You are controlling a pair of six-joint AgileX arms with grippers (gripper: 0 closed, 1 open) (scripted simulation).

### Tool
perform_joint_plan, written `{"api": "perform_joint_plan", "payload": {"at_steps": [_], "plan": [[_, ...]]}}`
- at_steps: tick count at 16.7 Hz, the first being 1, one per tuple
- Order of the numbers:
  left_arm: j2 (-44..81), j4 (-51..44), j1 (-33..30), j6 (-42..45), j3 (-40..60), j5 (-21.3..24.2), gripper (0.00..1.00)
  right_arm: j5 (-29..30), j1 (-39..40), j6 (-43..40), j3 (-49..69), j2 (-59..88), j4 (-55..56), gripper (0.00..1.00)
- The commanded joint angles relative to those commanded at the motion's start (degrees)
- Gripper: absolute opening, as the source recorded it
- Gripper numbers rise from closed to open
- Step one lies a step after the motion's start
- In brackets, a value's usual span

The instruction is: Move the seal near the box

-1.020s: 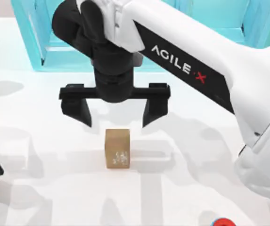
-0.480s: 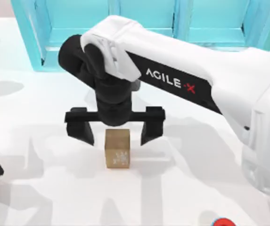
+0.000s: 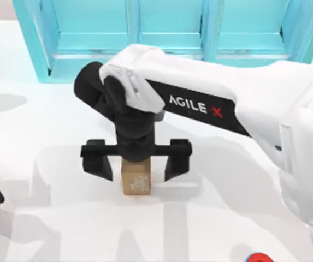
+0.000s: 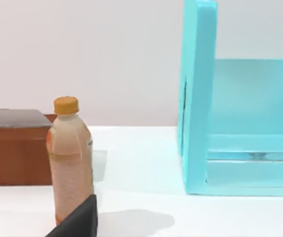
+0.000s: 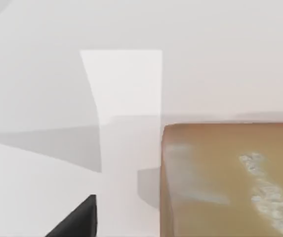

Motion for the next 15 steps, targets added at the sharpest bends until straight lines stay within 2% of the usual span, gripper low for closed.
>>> {"api": "perform_joint_plan", "payload": {"at_steps": [1, 14, 15], "plan": [[0.0, 0.0, 0.0, 0.0, 0.0, 0.0, 1.0, 0.0, 0.0, 0.0, 0.0, 0.0, 0.0, 1.0], [0.0, 0.0, 0.0, 0.0, 0.0, 0.0, 1.0, 0.0, 0.0, 0.0, 0.0, 0.0, 0.0, 0.02], [0.0, 0.0, 0.0, 0.0, 0.0, 0.0, 1.0, 0.0, 0.0, 0.0, 0.0, 0.0, 0.0, 0.0]]}}
